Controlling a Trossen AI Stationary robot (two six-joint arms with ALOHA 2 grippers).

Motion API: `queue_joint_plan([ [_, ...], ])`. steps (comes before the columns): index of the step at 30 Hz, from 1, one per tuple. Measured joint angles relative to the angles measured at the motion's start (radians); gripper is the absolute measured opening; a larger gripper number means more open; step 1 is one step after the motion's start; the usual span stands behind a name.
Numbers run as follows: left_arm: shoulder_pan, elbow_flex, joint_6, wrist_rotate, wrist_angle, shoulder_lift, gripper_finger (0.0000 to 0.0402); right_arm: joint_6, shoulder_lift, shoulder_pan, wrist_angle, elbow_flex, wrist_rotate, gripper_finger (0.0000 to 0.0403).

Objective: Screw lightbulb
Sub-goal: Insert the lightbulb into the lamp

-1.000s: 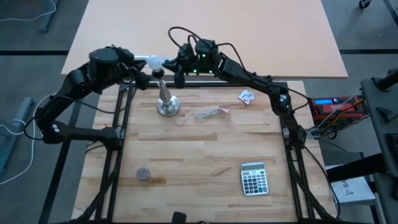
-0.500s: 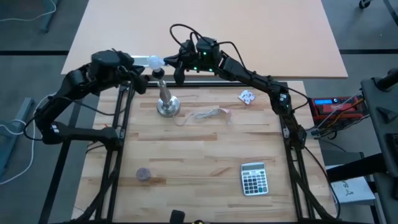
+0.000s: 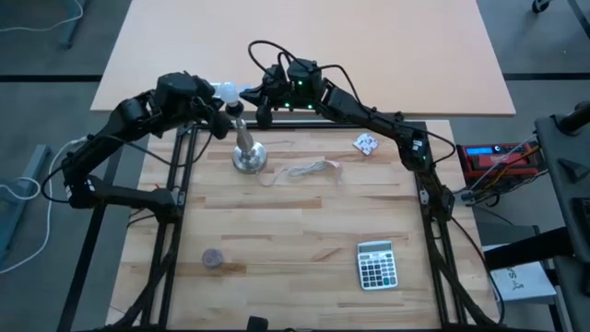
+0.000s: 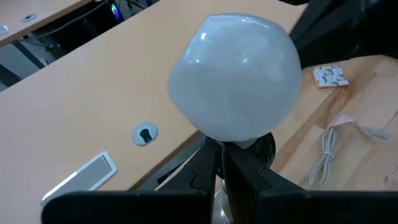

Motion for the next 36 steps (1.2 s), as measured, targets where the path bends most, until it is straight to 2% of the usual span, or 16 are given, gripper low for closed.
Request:
queue_joint_plan([
  [9, 0.003, -0.001, -0.017, -0.025, 0.028, -0.019, 0.0020, -0.002, 0.002, 0.019, -0.002, 0.000, -0.068, 0.0000],
  [18, 0.003, -0.001, -0.073, -0.034, 0.043, -0.046, 0.0020, -0.009, -0.004, 0.004, -0.006, -0.002, -0.052, 0.0000],
  [30, 0.003, 0.000, -0.145, -0.023, 0.052, -0.156, 0.0020, 0.042, -0.017, -0.045, -0.012, 0.002, -0.026, 0.0000],
  [36, 0.003, 0.000, -0.157, -0.022, 0.054, -0.150, 0.0020, 0.061, -0.017, -0.050, -0.023, 0.002, -0.026, 0.0000],
])
